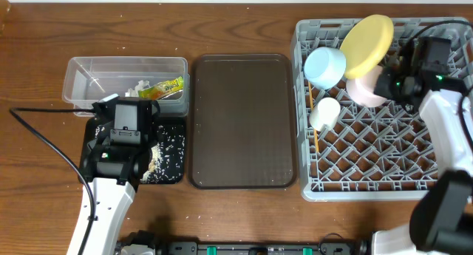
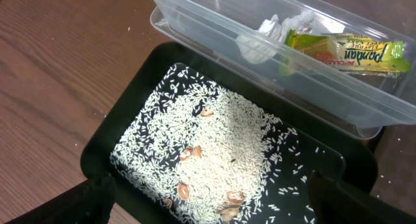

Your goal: Sort waste into correct bins and load items into the dishwasher rack

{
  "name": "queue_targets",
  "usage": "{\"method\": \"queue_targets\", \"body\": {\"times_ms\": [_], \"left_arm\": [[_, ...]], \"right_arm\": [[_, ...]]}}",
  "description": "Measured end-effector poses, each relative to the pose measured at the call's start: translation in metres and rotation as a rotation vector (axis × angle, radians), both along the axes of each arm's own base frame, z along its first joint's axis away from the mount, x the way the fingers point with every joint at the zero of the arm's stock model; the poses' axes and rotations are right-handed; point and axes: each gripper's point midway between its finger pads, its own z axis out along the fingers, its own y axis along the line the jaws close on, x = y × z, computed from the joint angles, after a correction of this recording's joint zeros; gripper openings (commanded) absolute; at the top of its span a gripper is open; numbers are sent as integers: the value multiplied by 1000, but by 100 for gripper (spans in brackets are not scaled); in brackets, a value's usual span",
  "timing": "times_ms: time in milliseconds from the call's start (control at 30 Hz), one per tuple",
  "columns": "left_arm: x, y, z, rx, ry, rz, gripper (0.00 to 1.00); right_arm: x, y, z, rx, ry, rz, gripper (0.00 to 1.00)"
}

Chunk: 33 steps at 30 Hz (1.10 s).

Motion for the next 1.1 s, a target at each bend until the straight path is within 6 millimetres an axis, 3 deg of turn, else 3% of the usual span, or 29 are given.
{"method": "queue_targets", "body": {"times_ms": [133, 267, 500, 567, 667, 1033, 1100], "left_arm": [[0, 0, 0, 0, 0, 0, 96], [0, 0, 0, 0, 0, 0, 96], [0, 0, 0, 0, 0, 0, 96], [0, 0, 0, 0, 0, 0, 96], [0, 0, 0, 0, 0, 0, 96], [0, 0, 0, 0, 0, 0, 96], [0, 0, 0, 0, 0, 0, 96]], "right_arm": [[-17, -27, 36, -158, -37, -93, 2], [-21, -33, 55, -195, -78, -117, 8], [-9, 1, 85, -53, -224, 5, 56], [-10, 13, 92, -5, -246, 49, 63], [-18, 28, 88, 64, -218, 95, 68], [-79, 82, 53, 291, 64, 198, 71], [-87, 98, 50, 313, 103, 238, 82]]}}
